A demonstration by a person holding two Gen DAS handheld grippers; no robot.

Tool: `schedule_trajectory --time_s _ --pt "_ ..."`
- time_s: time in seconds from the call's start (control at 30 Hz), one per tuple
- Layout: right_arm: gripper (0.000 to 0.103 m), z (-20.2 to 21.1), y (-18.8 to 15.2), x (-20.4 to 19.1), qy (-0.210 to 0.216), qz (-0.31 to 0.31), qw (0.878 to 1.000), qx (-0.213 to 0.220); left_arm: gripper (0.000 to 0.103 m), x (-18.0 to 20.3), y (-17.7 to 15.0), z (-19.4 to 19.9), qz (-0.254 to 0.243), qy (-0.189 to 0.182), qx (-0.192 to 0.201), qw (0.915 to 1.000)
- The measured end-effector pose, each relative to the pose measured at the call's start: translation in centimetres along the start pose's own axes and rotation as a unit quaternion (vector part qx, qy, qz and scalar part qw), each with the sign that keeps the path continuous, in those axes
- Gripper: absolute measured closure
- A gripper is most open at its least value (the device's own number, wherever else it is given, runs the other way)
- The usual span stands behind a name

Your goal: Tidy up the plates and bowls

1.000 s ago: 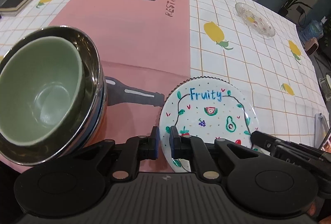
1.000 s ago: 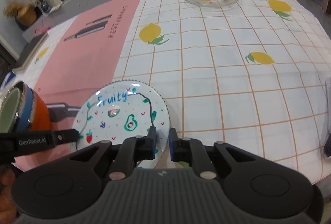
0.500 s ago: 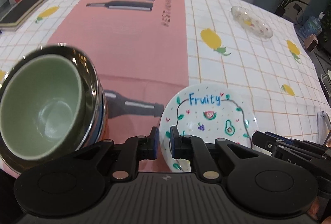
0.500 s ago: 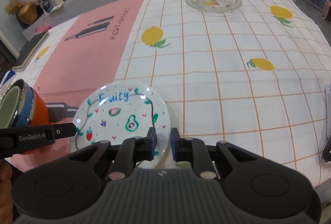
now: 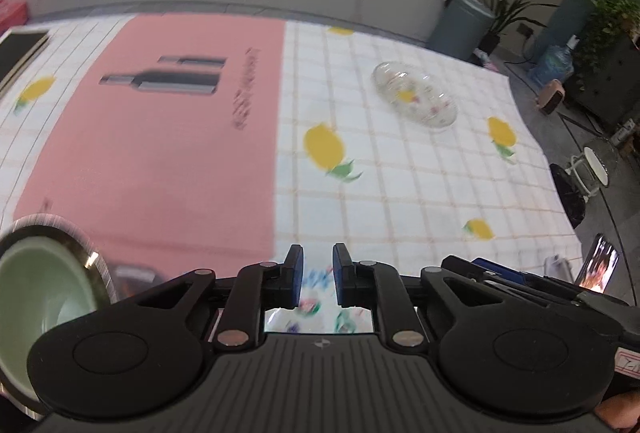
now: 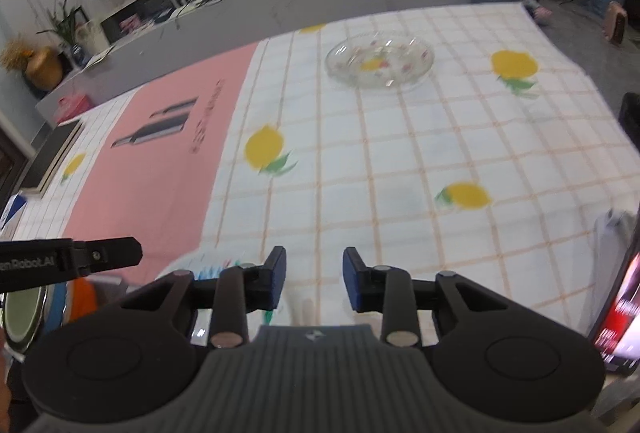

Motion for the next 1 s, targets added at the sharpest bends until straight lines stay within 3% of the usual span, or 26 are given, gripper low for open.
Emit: schedule_trajectory --time_s 0.37,0.6,1.0 --pt "0.071 -2.4 5.7 3.6 -0.007 -0.060 0.998 0.021 0.067 4.5 6.1 -3.4 -0.014 -0.035 0.005 0.9993" --pt "0.063 -5.1 9.1 6.8 -0.021 -0.118 0.992 0.036 0.053 6.0 9.5 -7.0 0.003 -0.062 0.004 0.9981" --pt "0.063 -10.9 14.0 10.3 -0.035 -0.182 0.982 0.039 0.053 6.4 14.5 -14.9 0.000 -0.052 0.015 0.9985"
Point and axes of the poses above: each gripper's, at about its wrist camera, not at the fingertips, and z roughly against the way its jaws point, x to its right, y to its top, the point moved 6 cm from there along -z, roughly the way its jaws point, and after that the axes turned 1 degree about y, right-handed, at the moved point
